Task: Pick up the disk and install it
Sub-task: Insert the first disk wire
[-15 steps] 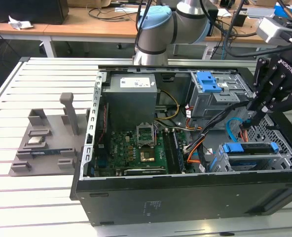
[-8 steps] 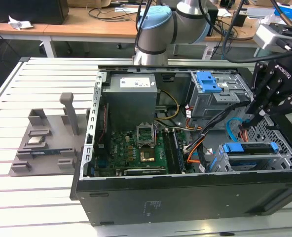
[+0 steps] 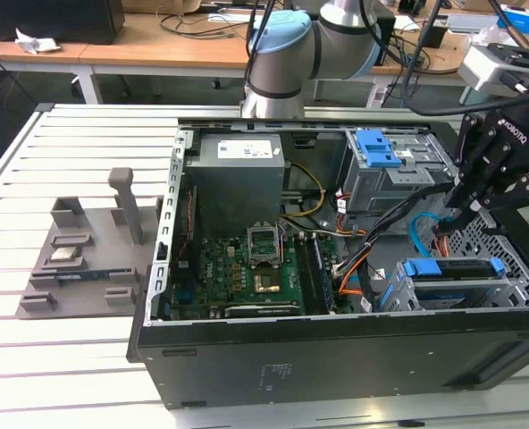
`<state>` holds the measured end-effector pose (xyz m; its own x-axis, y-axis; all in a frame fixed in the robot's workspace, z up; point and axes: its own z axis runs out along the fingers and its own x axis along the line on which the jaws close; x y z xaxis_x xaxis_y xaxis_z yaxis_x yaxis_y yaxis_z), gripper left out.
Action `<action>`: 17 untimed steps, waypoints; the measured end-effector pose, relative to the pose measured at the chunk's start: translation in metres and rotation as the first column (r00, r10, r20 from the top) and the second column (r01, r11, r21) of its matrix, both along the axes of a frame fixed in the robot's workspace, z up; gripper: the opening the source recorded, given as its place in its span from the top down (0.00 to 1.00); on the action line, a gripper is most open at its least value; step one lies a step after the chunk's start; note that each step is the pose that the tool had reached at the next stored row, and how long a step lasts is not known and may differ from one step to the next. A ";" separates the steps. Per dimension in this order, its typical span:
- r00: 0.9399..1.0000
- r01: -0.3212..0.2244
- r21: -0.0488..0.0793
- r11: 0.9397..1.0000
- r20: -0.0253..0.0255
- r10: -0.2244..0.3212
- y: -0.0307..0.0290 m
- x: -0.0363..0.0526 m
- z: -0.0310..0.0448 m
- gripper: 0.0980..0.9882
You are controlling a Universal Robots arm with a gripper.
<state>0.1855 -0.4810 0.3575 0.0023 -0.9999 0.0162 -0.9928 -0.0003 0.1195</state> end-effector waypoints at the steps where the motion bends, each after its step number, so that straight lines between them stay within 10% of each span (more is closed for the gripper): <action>1: 1.000 0.000 0.000 1.000 0.000 0.000 0.0000 0.0000 0.0007 0.77; 12: 1.000 0.002 -0.017 1.000 0.001 -0.002 -0.0012 0.0000 0.0094 0.77; 17: 1.000 0.002 -0.030 1.000 0.000 -0.002 -0.0034 0.0000 -0.0019 0.93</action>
